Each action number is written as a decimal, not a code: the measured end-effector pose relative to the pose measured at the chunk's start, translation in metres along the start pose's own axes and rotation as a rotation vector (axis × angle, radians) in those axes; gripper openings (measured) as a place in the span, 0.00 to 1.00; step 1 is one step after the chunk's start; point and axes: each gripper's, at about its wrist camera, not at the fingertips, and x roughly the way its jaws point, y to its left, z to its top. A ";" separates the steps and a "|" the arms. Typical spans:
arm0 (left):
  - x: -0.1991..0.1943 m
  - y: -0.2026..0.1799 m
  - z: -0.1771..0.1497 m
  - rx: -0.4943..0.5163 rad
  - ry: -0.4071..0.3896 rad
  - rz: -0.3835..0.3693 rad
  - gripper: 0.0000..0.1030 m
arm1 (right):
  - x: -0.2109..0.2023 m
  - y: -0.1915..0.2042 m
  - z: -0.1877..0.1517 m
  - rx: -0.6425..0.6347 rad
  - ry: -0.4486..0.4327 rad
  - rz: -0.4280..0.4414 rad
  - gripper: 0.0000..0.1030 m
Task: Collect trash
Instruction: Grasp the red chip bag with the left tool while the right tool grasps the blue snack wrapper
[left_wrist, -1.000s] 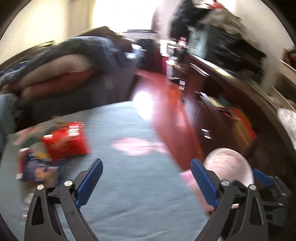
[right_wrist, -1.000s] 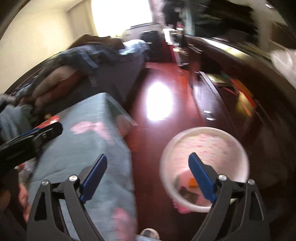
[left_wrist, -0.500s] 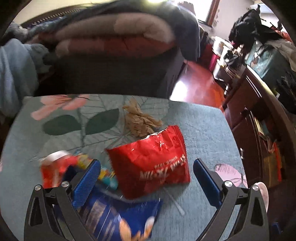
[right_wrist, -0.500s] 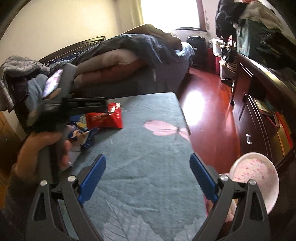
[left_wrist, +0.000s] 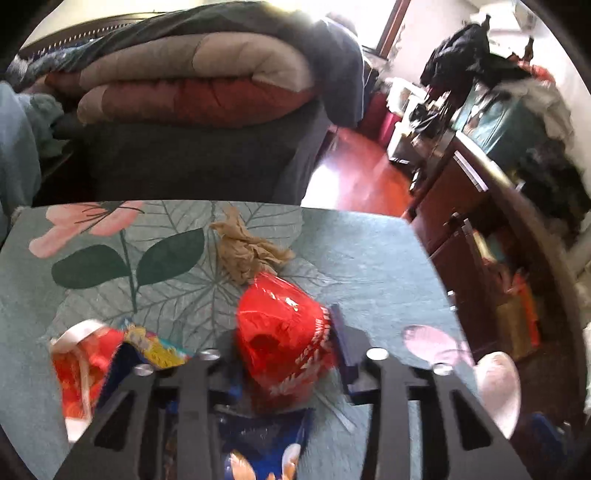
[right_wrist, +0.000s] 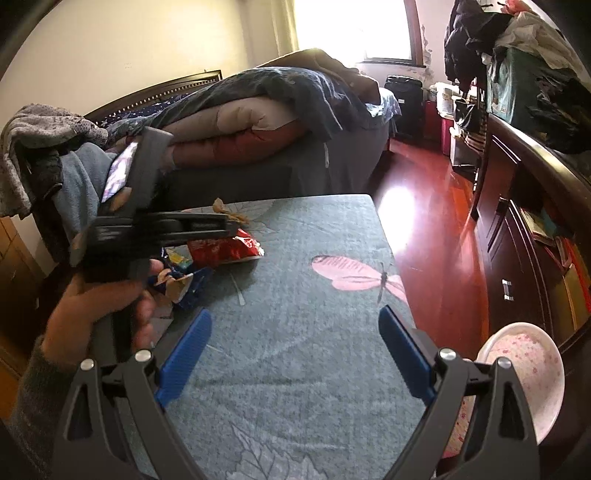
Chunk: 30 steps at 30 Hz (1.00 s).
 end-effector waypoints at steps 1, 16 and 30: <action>-0.010 0.001 -0.001 0.001 -0.022 0.003 0.29 | 0.001 0.002 0.001 -0.004 0.001 0.002 0.89; -0.138 0.082 -0.029 -0.140 -0.251 0.063 0.24 | 0.052 0.085 0.016 -0.095 0.074 0.194 0.89; -0.147 0.119 -0.053 -0.183 -0.252 0.080 0.28 | 0.124 0.129 0.032 -0.138 0.184 0.228 0.18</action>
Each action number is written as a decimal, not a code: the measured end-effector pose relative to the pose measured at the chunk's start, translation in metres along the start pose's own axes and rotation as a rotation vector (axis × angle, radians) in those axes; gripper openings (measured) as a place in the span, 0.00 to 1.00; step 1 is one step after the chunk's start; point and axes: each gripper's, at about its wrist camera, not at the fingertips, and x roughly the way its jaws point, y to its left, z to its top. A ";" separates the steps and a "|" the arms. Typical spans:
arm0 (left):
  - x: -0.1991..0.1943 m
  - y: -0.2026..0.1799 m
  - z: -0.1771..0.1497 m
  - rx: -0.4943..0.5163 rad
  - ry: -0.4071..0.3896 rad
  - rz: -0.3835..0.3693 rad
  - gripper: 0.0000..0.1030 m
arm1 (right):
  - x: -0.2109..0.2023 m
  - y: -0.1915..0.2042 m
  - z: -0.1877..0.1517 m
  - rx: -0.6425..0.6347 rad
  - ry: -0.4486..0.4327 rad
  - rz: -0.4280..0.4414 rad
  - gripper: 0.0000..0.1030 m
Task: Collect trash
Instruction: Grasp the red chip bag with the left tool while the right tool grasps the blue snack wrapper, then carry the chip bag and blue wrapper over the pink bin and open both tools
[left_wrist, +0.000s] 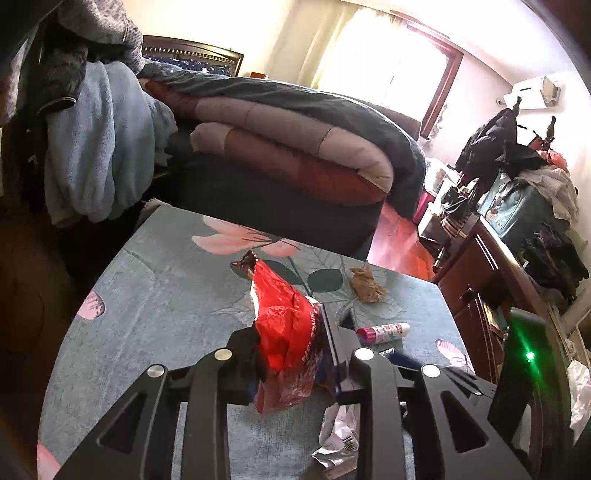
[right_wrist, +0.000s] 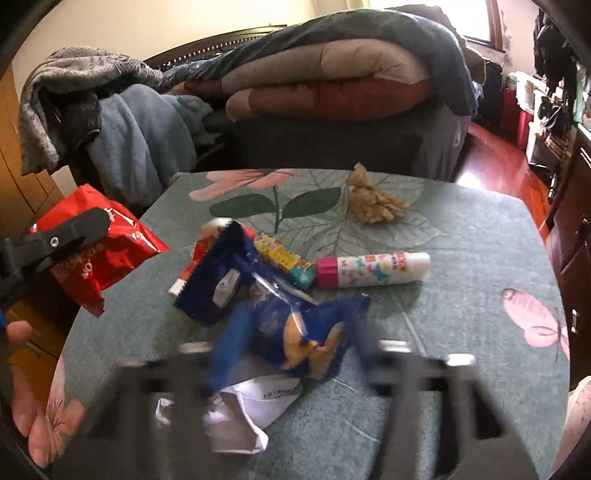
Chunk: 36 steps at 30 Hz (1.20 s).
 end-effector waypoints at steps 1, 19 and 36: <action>0.000 0.000 -0.001 -0.002 -0.001 -0.002 0.28 | -0.001 0.000 0.000 -0.003 -0.006 0.001 0.18; -0.036 -0.044 -0.006 0.031 -0.049 -0.096 0.34 | -0.143 -0.053 -0.021 0.108 -0.298 0.030 0.16; -0.048 -0.132 -0.031 0.179 -0.015 -0.208 0.34 | -0.190 -0.086 -0.091 0.171 -0.270 -0.044 0.16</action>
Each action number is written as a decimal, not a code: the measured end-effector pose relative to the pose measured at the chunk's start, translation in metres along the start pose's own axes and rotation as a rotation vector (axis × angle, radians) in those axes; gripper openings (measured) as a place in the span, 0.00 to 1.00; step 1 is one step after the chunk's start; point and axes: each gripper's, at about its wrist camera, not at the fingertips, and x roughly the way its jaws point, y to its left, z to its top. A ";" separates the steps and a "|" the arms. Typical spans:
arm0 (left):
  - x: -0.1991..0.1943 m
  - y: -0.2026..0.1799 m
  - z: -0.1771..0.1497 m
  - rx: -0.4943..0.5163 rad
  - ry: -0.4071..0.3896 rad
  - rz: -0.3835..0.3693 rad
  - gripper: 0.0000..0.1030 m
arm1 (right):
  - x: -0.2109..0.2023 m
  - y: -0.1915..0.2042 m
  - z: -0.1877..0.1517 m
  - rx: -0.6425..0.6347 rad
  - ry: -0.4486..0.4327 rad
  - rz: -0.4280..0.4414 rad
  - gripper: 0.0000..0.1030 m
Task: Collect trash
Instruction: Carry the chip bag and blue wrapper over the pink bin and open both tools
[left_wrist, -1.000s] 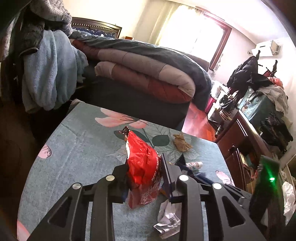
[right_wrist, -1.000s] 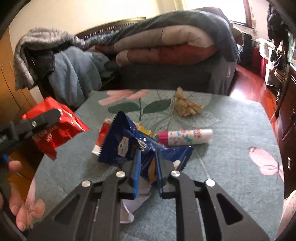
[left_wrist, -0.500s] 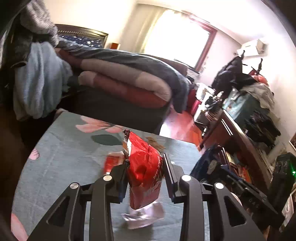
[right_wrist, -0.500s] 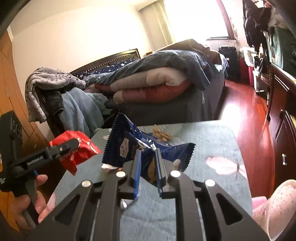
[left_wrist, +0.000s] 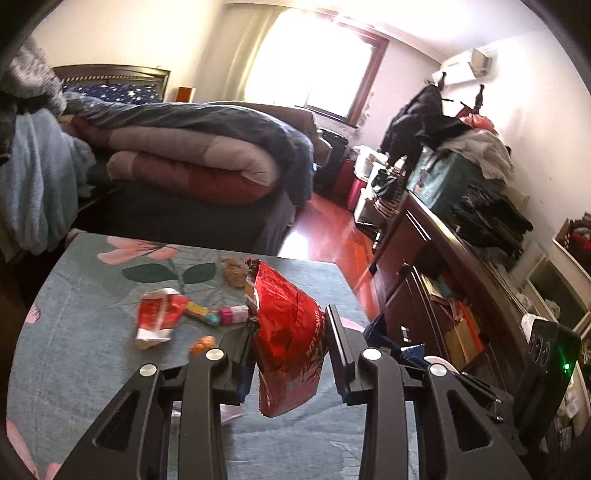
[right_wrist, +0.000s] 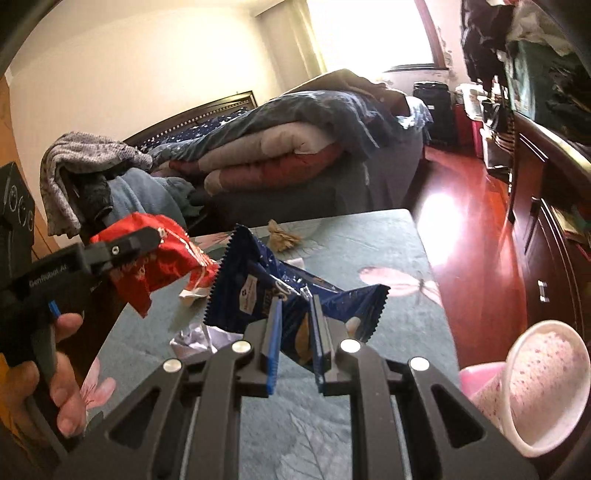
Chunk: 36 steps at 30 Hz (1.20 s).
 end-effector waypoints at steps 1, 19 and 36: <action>0.001 -0.008 0.000 0.013 0.004 -0.008 0.34 | -0.006 -0.006 -0.003 0.012 -0.003 -0.004 0.16; 0.056 -0.147 -0.014 0.206 0.104 -0.235 0.34 | -0.105 -0.131 -0.035 0.167 -0.099 -0.260 0.16; 0.156 -0.289 -0.077 0.393 0.292 -0.445 0.34 | -0.147 -0.258 -0.098 0.385 -0.070 -0.550 0.16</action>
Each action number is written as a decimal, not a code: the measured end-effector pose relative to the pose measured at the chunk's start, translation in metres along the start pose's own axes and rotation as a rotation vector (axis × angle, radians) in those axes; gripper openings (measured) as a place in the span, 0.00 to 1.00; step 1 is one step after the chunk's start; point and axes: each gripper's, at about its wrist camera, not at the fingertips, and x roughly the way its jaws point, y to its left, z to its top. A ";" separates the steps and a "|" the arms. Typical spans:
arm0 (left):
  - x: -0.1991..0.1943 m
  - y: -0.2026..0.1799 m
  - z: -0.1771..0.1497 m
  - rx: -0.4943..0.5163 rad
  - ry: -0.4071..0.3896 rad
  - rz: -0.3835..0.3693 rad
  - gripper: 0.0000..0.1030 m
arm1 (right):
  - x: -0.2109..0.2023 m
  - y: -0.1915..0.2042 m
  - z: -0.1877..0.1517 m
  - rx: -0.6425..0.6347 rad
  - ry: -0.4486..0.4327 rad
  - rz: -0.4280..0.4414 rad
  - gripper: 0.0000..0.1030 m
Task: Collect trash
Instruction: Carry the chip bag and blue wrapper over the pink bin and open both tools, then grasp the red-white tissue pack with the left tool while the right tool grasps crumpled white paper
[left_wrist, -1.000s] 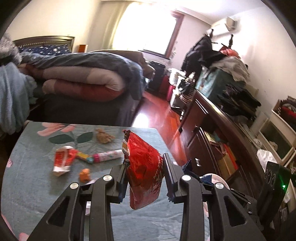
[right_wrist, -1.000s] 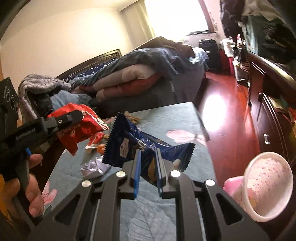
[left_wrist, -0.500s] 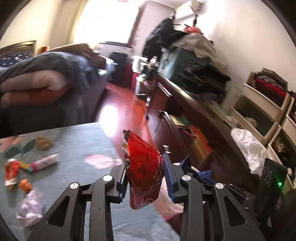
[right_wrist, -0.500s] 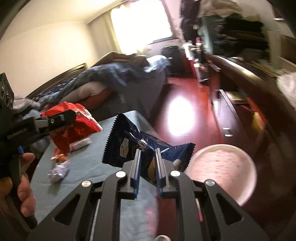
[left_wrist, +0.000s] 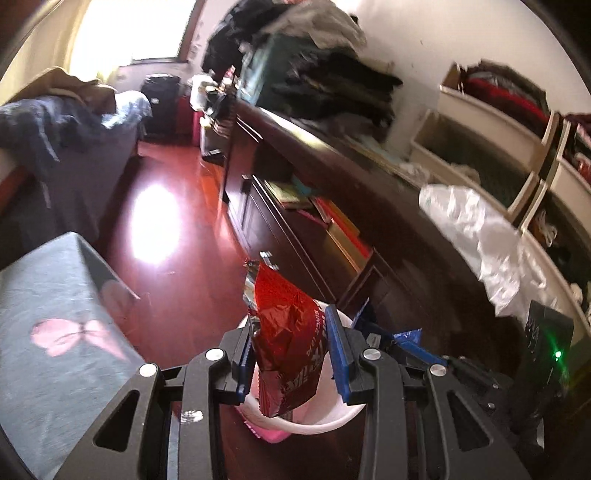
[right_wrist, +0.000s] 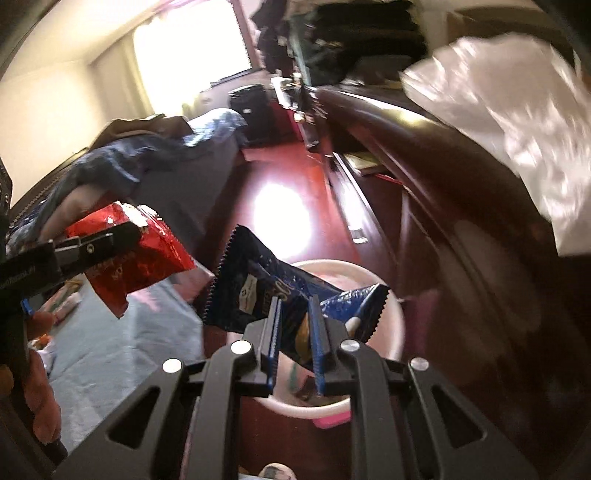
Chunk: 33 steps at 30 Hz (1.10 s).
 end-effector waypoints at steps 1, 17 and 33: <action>0.009 -0.003 -0.001 0.005 0.013 -0.007 0.34 | 0.004 -0.005 -0.001 0.009 0.005 -0.008 0.16; 0.068 0.008 -0.008 -0.035 0.087 -0.004 0.69 | 0.075 -0.022 -0.007 0.045 0.068 -0.076 0.36; -0.036 0.060 -0.013 -0.080 -0.057 0.283 0.91 | 0.038 0.077 -0.003 -0.077 0.016 0.032 0.77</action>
